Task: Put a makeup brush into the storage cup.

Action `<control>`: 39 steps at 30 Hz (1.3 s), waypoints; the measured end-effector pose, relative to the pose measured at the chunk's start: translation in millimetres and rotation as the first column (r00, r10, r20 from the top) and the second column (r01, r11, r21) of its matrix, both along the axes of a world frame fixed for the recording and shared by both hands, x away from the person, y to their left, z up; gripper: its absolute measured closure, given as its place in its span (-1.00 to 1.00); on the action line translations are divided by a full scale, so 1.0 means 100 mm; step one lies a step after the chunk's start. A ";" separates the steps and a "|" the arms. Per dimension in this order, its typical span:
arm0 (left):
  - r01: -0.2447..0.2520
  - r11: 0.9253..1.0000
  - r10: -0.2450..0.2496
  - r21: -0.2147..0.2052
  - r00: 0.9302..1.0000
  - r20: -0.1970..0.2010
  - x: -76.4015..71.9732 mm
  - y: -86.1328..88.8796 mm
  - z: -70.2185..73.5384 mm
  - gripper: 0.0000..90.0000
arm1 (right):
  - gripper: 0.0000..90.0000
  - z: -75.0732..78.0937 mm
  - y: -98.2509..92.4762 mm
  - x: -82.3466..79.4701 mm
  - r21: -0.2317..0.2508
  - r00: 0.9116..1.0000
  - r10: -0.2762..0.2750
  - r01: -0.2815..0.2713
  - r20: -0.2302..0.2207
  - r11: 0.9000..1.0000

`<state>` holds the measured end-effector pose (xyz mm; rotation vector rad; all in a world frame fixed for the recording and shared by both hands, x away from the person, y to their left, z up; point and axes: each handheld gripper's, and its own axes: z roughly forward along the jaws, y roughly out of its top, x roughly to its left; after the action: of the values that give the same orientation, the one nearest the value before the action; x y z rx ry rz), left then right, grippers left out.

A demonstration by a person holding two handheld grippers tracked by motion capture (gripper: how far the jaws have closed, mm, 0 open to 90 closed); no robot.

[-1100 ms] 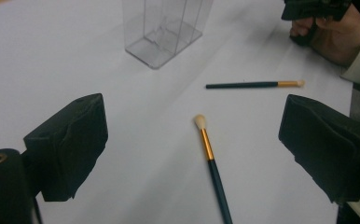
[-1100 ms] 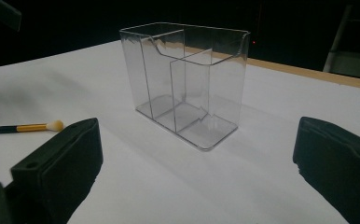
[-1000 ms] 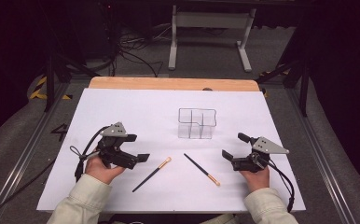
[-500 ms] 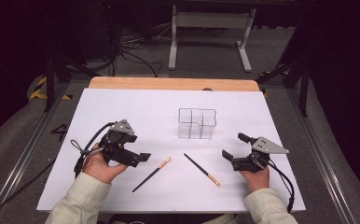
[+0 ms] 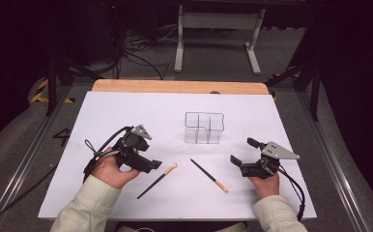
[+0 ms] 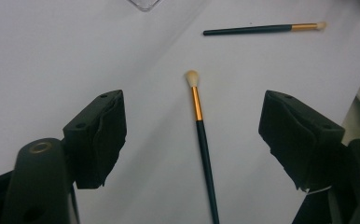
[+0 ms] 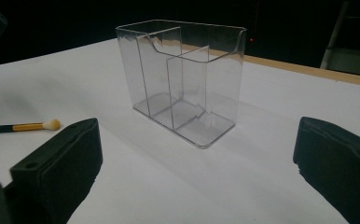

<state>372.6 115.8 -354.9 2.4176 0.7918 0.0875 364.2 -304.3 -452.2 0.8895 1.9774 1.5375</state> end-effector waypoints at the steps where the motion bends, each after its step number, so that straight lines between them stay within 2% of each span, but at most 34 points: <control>1: 0.001 1.000 -0.001 0.010 1.000 -0.001 0.01 -0.01 -0.01 -0.45 | -0.96 0.00 0.00 0.00 -0.003 1.000 -0.002 0.002 -0.001 1.000; 7: 0.012 0.999 -0.010 0.051 0.999 -0.038 0.04 -0.09 -0.09 -0.36 | -0.96 0.00 0.00 0.00 -0.004 1.000 -0.006 0.006 0.000 1.000; 16: 0.016 0.997 -0.009 0.077 0.995 -0.096 0.08 -0.14 -0.23 -0.34 | -0.96 0.00 0.00 0.00 -0.006 1.000 -0.007 0.007 0.001 1.000; 21: 0.031 0.995 -0.019 0.097 0.993 -0.115 0.09 -0.19 -0.30 -0.33 | -0.96 0.00 0.00 0.00 -0.007 1.000 -0.005 0.005 0.001 1.000; 25: 0.058 0.992 -0.042 0.109 0.989 -0.144 0.08 -0.24 -0.36 -0.27 | -0.96 0.00 0.01 0.00 -0.008 1.000 -0.002 0.002 0.007 1.000; 32: 0.066 0.988 -0.043 0.140 0.986 -0.159 0.08 -0.28 -0.43 -0.19 | -0.95 0.00 0.01 -0.01 -0.011 1.000 -0.001 0.001 0.010 1.000; 35: 0.079 0.983 -0.051 0.165 0.985 -0.165 0.08 -0.30 -0.47 -0.16 | -0.95 0.01 0.01 -0.01 -0.011 1.000 0.000 0.000 0.016 1.000; 39: 0.083 0.981 -0.052 0.177 0.983 -0.174 0.08 -0.32 -0.50 -0.11 | -0.95 0.01 0.01 -0.01 -0.010 1.000 -0.001 0.001 0.015 1.000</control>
<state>380.4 83.8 -404.5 2.6519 0.8058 -0.0748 363.0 -303.5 -451.6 0.8723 1.9722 1.5276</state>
